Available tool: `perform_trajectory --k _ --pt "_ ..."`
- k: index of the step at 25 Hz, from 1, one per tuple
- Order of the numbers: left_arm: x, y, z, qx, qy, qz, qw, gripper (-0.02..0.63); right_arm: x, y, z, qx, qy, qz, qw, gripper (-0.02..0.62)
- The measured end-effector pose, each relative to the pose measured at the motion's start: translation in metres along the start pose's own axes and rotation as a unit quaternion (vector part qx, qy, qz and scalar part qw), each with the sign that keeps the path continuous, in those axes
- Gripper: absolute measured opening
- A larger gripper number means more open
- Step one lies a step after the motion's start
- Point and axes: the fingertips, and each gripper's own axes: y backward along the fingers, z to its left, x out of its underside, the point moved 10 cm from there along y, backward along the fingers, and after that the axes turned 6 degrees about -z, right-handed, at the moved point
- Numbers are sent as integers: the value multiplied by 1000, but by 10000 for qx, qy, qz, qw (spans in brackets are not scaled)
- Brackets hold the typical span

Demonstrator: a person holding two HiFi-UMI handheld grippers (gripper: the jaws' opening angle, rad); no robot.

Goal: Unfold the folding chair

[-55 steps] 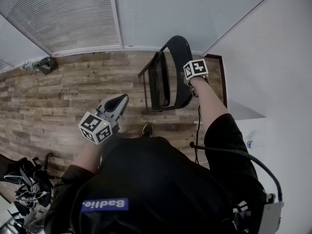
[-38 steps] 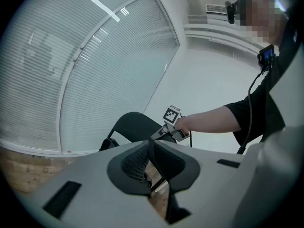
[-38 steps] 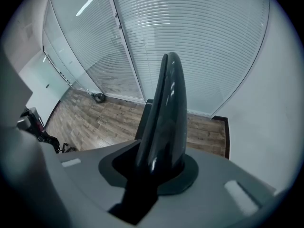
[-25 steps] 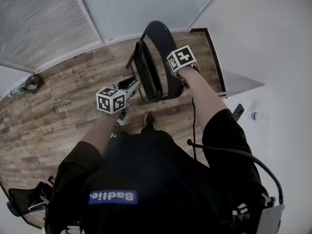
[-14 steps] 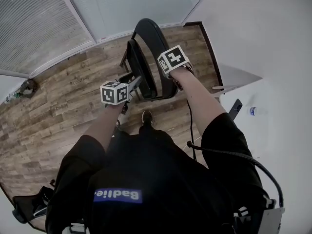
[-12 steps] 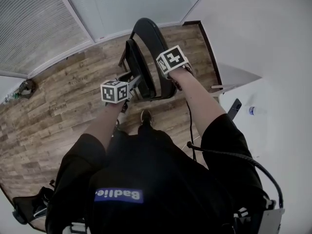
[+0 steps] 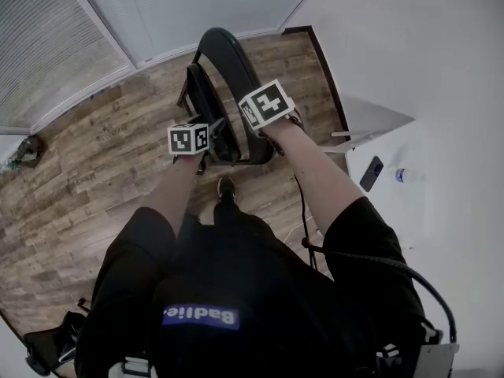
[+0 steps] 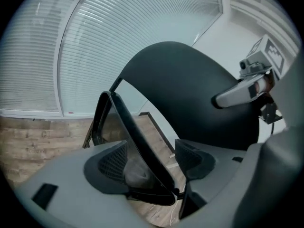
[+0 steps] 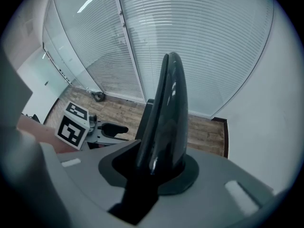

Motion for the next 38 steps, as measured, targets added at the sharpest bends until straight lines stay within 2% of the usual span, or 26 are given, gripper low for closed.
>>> perform_trajectory --k 4,10,16,22,23,26,31,38 --pt "5 -24 7 -327 92 127 9993 318 1 0 4 2 1 5 10000 89" --pt "10 -59 16 -449 342 279 9980 324 2 -1 6 9 -5 9 10000 89" --pt "15 -83 25 -527 825 133 9951 322 1 -1 11 -26 36 -23 10000 92" --pt "22 -88 27 -648 656 144 9956 316 0 1 20 -10 46 5 10000 91" --pt "23 -89 27 -634 638 151 9958 285 0 1 20 -10 45 2 10000 90" --pt "23 -90 28 -575 636 137 9962 255 0 0 19 1 36 -8 10000 87" --pt "22 -79 36 -579 560 253 9964 250 -3 -2 22 -51 18 1 10000 84" --pt "25 -56 51 -519 621 171 9966 236 -3 -3 22 -167 -34 -32 9999 83"
